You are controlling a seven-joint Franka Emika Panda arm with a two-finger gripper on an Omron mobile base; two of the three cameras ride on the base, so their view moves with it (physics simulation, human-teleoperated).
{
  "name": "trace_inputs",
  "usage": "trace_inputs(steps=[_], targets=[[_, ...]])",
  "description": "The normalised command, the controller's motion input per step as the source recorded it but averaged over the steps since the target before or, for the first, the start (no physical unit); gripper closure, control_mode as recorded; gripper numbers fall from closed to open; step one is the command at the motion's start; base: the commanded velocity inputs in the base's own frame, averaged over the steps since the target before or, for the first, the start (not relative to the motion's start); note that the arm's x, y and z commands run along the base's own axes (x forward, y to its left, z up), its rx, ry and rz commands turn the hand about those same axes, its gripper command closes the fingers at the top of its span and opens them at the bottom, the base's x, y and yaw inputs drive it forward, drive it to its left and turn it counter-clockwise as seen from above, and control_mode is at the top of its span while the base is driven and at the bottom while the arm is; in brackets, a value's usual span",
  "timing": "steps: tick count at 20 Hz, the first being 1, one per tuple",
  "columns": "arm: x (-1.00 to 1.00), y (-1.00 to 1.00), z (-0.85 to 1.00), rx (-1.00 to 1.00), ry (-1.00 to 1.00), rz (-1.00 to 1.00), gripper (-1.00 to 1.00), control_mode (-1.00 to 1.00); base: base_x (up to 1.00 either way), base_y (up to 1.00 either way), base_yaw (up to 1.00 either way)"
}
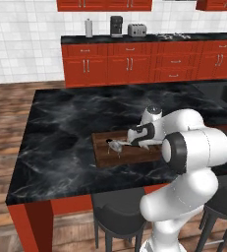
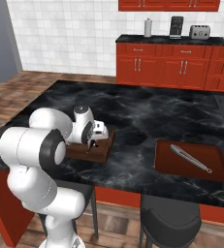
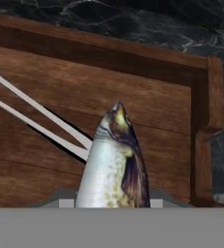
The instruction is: Gather the cucumber and avocado from the fridge and place them on a tray on the dining counter. Then gather the fishs from the fridge and place them on the other tray.
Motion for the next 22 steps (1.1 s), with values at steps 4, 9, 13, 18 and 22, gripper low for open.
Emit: trace_inputs(steps=[4, 9, 13, 18, 22], targets=[[0.19, 0.0, -0.15, 0.0, -0.01, 0.0, 1.0, -1.0, 0.0, 0.0, 0.0], [0.29, -0.02, -0.03, 0.0, -0.01, 0.0, 1.0, -1.0, 0.0, 0.0, 0.0], [0.37, -0.07, -0.07, 0.0, -0.03, 0.0, 1.0, -1.0, 0.0, 0.0, 0.0], [0.27, -0.07, -0.17, 0.0, 0.0, 0.0, 1.0, -1.0, 0.0, 0.0, 0.0], [0.02, -0.01, -0.11, 0.0, 0.0, 0.0, 1.0, -1.0, 0.0, 0.0, 0.0]])
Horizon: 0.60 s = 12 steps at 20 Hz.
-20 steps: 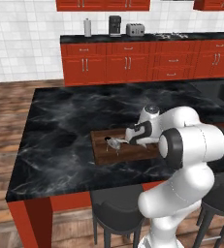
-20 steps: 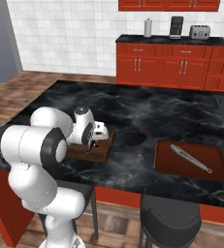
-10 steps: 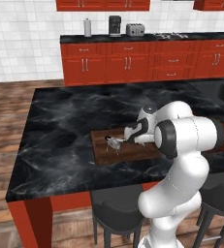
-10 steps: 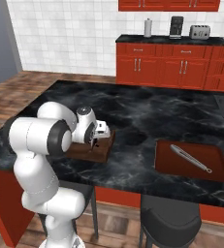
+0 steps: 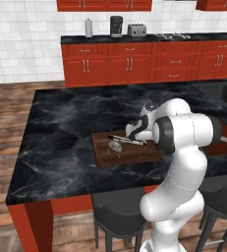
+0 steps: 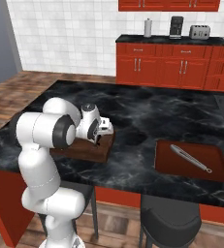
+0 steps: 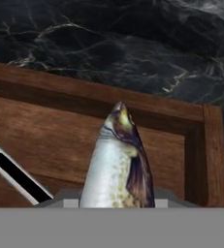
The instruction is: Gather the cucumber and avocado from the fridge and place them on a tray on the dining counter. Then gather the fishs from the fridge and place them on the other tray.
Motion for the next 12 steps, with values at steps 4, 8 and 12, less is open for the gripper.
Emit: trace_inputs(steps=[4, 8, 12], targets=[[0.0, 0.0, 0.0, 0.0, 0.0, 0.0, -1.0, -1.0, 0.0, 0.0, 0.0], [-0.02, 0.0, 0.0, 0.0, 0.0, 0.0, -1.0, -1.0, 0.0, 0.0, 0.0], [-0.21, 0.0, 0.14, 0.0, 0.0, 0.0, -1.0, -1.0, 0.0, 0.0, 0.0]])
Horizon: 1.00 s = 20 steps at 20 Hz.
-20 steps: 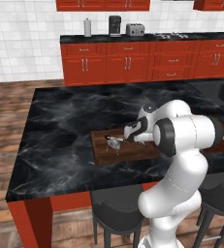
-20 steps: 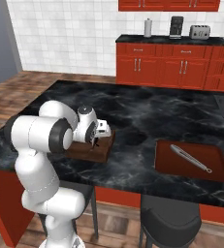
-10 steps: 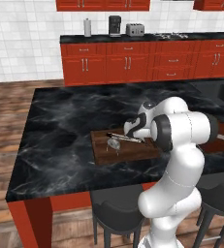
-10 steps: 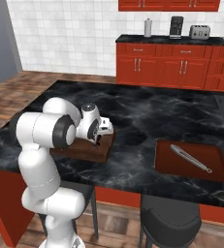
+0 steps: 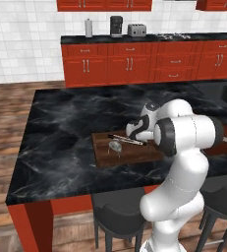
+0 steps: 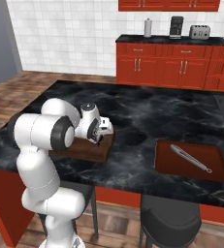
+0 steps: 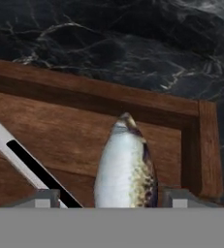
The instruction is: Gather the cucumber and avocado from the fridge and place them on a tray on the dining counter. Then gather the fishs from the fridge and place them on the other tray.
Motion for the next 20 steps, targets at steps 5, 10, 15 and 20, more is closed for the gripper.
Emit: trace_inputs(steps=[5, 10, 15, 20], targets=[[-0.6, 0.02, 0.54, 0.0, 0.0, 0.0, -1.0, -1.0, 0.0, 0.0, 0.0], [-0.49, 0.26, 0.85, 0.0, 0.0, 0.0, -1.0, -1.0, 0.0, 0.0, 0.0], [-0.91, 0.07, 0.8, 0.0, 0.01, 0.0, -1.0, -1.0, 0.0, 0.0, 0.0], [-1.0, -0.01, 0.79, 0.02, 0.08, -0.04, -1.0, -1.0, 0.0, 0.0, 0.0]])
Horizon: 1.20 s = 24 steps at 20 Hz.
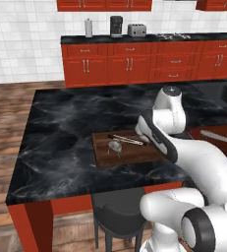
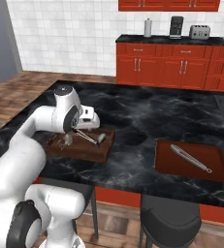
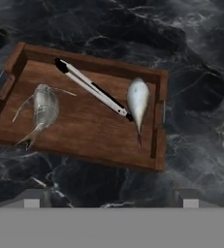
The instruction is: Gather the cucumber and avocado from the fridge and place them on a tray on the dining counter. Then gather the fishs from the fridge and place them on the other tray.
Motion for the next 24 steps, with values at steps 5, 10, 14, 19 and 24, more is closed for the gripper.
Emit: trace_inputs(steps=[5, 10, 14, 19, 24], targets=[[-1.0, -0.07, 0.89, 0.06, 0.12, -0.09, -1.0, -1.0, 0.0, 0.0, 0.0], [-0.87, 0.0, 0.55, 0.01, 0.09, -0.13, -1.0, -1.0, 0.0, 0.0, 0.0], [-0.72, -0.03, 0.34, 0.0, 0.07, -0.14, -1.0, -1.0, 0.0, 0.0, 0.0], [-0.73, -0.08, 0.19, 0.0, 0.03, -0.1, -1.0, -1.0, 0.0, 0.0, 0.0], [-0.47, 0.0, 0.13, 0.0, 0.0, -0.02, -1.0, -1.0, 0.0, 0.0, 0.0]])
